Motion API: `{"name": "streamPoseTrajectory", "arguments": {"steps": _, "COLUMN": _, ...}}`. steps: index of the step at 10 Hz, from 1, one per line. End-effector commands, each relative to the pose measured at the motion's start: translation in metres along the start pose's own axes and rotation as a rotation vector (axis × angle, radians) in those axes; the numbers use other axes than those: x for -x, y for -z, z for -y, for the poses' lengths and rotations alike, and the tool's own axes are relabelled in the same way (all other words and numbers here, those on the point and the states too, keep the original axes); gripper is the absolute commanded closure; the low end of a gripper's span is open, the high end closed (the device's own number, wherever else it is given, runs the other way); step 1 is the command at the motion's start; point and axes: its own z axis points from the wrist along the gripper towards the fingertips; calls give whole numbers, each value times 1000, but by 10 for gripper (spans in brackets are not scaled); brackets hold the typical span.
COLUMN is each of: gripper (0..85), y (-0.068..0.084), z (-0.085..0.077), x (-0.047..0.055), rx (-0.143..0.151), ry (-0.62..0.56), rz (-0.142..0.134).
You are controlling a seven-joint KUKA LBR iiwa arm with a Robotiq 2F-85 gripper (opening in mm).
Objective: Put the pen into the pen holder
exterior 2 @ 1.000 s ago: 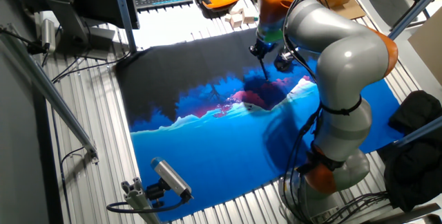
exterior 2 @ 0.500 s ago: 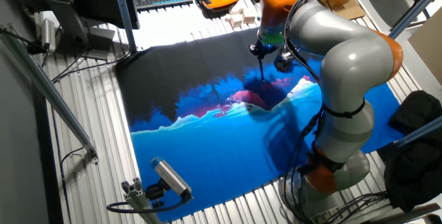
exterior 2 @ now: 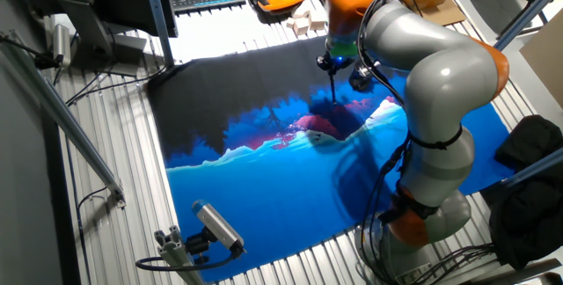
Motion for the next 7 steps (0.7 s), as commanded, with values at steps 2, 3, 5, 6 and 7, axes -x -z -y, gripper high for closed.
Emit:
{"name": "streamPoseTrajectory", "arguments": {"steps": 2, "gripper": 850, "y": 7, "z": 15, "x": 14, "rx": -5, "ry": 5, "rz": 20}}
{"name": "streamPoseTrajectory", "arguments": {"steps": 3, "gripper": 850, "y": 10, "z": 23, "x": 23, "rx": 9, "ry": -5, "rz": 19}}
{"name": "streamPoseTrajectory", "arguments": {"steps": 5, "gripper": 850, "y": 16, "z": 36, "x": 36, "rx": -12, "ry": -17, "rz": 37}}
{"name": "streamPoseTrajectory", "arguments": {"steps": 6, "gripper": 850, "y": 17, "z": 39, "x": 40, "rx": -37, "ry": -20, "rz": 46}}
{"name": "streamPoseTrajectory", "arguments": {"steps": 7, "gripper": 850, "y": 20, "z": 44, "x": 46, "rx": -50, "ry": -29, "rz": 53}}
